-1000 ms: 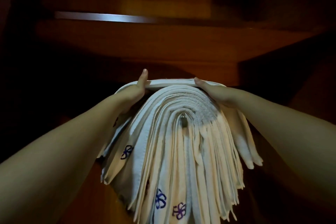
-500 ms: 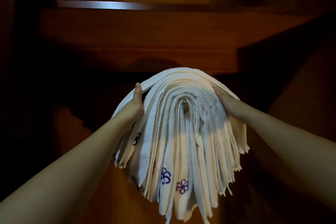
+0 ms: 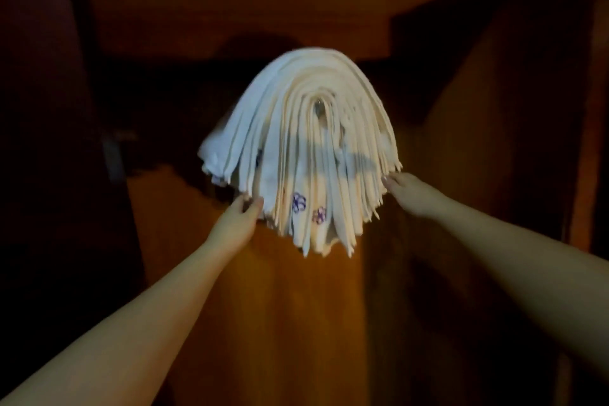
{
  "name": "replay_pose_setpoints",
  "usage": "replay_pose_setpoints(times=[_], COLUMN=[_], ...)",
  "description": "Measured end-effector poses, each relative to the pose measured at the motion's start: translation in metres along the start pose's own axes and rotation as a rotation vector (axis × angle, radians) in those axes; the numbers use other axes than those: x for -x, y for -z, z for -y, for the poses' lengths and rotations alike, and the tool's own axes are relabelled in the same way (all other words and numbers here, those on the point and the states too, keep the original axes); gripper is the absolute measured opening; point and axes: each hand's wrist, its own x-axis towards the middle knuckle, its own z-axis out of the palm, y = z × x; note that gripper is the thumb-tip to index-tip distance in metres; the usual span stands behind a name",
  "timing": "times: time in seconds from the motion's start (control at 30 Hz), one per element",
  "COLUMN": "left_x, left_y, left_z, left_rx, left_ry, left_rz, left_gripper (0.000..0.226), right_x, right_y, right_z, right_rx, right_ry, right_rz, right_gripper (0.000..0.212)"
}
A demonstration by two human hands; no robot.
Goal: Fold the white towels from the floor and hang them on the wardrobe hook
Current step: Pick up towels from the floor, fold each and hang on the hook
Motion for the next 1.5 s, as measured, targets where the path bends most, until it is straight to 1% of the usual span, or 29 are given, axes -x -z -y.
replay_pose_setpoints(times=[0.07, 0.17, 0.27, 0.33, 0.37, 0.43, 0.5, 0.6, 0.73, 0.83, 0.87, 1.1, 1.2, 1.33, 1.5], left_x=[0.026, 0.078, 0.127, 0.161, 0.178, 0.214, 0.251, 0.297, 0.342, 0.371, 0.376, 0.435, 0.462, 0.492, 0.514], left_y=[-0.009, -0.03, -0.062, -0.088, -0.101, -0.132, -0.165, -0.213, -0.282, -0.346, -0.358, -0.532, -0.605, -0.689, -0.787], left_z=[0.0, 0.004, 0.013, 0.023, 0.027, 0.036, 0.044, 0.051, 0.041, 0.019, 0.016, -0.044, -0.075, -0.115, -0.149], left_rx=[-0.054, -0.11, -0.18, -0.217, -0.219, -0.194, -0.156, -0.12, -0.135, -0.18, -0.191, -0.227, -0.228, -0.273, -0.342], left_ry=[-0.026, -0.032, -0.028, -0.051, -0.052, -0.072, -0.086, -0.087, -0.097, -0.091, -0.089, -0.102, -0.077, -0.098, -0.164], left_rz=[0.034, 0.182, 0.4, 0.539, 0.603, 0.702, 0.767, 0.886, 1.056, 1.138, 1.148, 1.312, 1.362, 1.456, 1.532], left_gripper=[0.04, 0.046, 0.056, 0.062, 0.063, 0.06, 0.056, 0.055, 0.058, 0.058, 0.057, 0.051, 0.05, 0.051, 0.048], right_x=[0.038, 0.103, 0.17, 0.217, 0.24, 0.282, 0.322, 0.376, 0.441, 0.485, 0.494, 0.564, 0.584, 0.606, 0.624], right_y=[-0.004, -0.016, -0.025, -0.031, -0.034, -0.039, -0.043, -0.043, -0.035, -0.024, -0.025, 0.049, 0.088, 0.132, 0.157], right_z=[0.005, -0.009, -0.038, -0.065, -0.078, -0.104, -0.131, -0.178, -0.243, -0.301, -0.312, -0.459, -0.517, -0.59, -0.673], right_rx=[0.051, 0.222, 0.312, 0.334, 0.327, 0.301, 0.281, 0.254, 0.229, 0.16, 0.145, 0.061, 0.058, 0.065, 0.037], right_ry=[0.04, 0.021, 0.009, -0.011, -0.039, -0.109, -0.188, -0.308, -0.478, -0.648, -0.681, -0.989, -1.071, -1.157, -1.279], right_rz=[0.048, 0.168, 0.342, 0.412, 0.42, 0.414, 0.403, 0.379, 0.332, 0.307, 0.297, 0.319, 0.316, 0.327, 0.337], right_gripper=[0.055, 0.056, 0.061, 0.064, 0.066, 0.07, 0.074, 0.076, 0.074, 0.075, 0.074, 0.071, 0.071, 0.07, 0.066])
